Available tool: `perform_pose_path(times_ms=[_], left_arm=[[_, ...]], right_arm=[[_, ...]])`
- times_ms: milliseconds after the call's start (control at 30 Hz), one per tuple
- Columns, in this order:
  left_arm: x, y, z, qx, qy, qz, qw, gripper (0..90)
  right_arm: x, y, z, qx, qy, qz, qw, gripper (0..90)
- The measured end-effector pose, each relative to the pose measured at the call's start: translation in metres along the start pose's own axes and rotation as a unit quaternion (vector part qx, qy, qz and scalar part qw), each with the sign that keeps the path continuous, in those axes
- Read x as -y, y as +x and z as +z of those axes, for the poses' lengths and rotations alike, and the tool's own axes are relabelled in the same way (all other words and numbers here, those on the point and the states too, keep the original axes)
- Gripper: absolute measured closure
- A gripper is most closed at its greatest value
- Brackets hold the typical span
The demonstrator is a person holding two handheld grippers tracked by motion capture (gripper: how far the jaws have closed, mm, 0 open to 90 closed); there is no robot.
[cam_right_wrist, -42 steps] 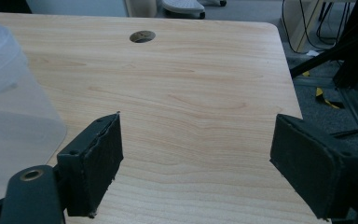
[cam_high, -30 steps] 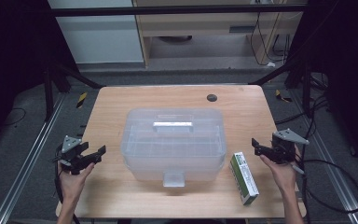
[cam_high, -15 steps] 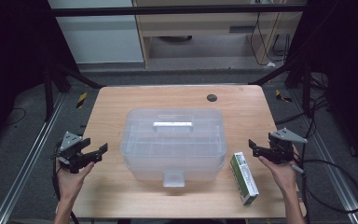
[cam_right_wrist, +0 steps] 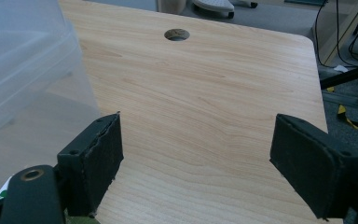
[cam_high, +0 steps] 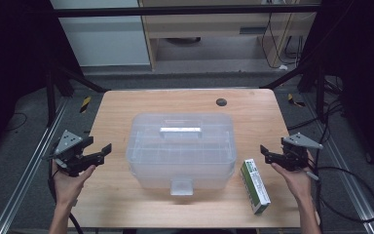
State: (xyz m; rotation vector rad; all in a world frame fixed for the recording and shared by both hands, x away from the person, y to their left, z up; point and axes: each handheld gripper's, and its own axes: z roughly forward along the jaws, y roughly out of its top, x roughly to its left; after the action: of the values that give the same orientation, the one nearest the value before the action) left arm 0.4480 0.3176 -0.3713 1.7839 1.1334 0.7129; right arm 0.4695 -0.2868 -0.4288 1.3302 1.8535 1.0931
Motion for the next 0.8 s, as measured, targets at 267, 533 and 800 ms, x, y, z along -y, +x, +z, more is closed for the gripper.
perform_pose_path(times_ms=[267,533,800], left_arm=[[-0.019,-0.003,-0.007,-0.004,-0.007,0.030,0.9995,28.4],[-0.034,-0.012,-0.009,0.002,-0.006,0.054,0.9985,28.2],[-0.042,-0.023,-0.009,0.009,-0.009,0.073,0.9972,28.1]], right_arm=[[-0.002,0.002,-0.001,-0.007,-0.001,-0.006,1.0000,17.2],[-0.004,0.004,-0.004,-0.013,-0.002,-0.011,0.9998,17.1],[-0.005,0.007,-0.004,-0.016,-0.002,-0.017,0.9997,17.0]])
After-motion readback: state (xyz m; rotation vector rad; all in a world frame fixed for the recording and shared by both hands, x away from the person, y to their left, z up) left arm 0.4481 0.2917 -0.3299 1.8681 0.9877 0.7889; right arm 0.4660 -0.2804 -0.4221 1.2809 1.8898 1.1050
